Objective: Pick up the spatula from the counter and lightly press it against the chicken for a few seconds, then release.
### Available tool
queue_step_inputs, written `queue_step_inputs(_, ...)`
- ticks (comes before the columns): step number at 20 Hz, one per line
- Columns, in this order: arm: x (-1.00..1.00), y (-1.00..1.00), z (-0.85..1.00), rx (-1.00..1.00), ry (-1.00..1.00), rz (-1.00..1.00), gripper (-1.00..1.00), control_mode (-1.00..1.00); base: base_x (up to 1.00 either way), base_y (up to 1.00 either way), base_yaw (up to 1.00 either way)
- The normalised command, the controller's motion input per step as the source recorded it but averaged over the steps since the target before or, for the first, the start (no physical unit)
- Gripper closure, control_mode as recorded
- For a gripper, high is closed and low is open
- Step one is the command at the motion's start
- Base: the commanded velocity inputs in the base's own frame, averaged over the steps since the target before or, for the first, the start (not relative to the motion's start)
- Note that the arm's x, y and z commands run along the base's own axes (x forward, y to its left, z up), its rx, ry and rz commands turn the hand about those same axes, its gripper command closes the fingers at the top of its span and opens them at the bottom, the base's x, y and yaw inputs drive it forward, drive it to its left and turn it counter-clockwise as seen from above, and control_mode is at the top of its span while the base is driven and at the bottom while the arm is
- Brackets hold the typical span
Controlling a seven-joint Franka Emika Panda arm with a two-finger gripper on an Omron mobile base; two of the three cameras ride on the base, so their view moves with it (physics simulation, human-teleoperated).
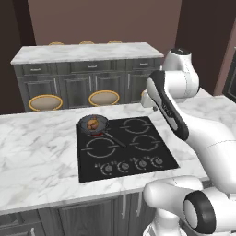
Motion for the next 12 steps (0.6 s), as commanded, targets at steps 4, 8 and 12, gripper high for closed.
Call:
queue_step_inputs(4,-0.18,-0.01,0.0,0.01,-0.07,0.0,-1.0,-1.0,0.0,0.0,0.0)
queue_step_inputs(8,-0.45,0.0,0.0,0.0,-0.11,0.0,-1.0,-1.0,0.0,0.0,0.0)
queue_step_inputs(12,-0.4,-0.01,-0.01,0.0,-0.11,-0.01,-1.0,-1.0,0.0,0.0,0.0)
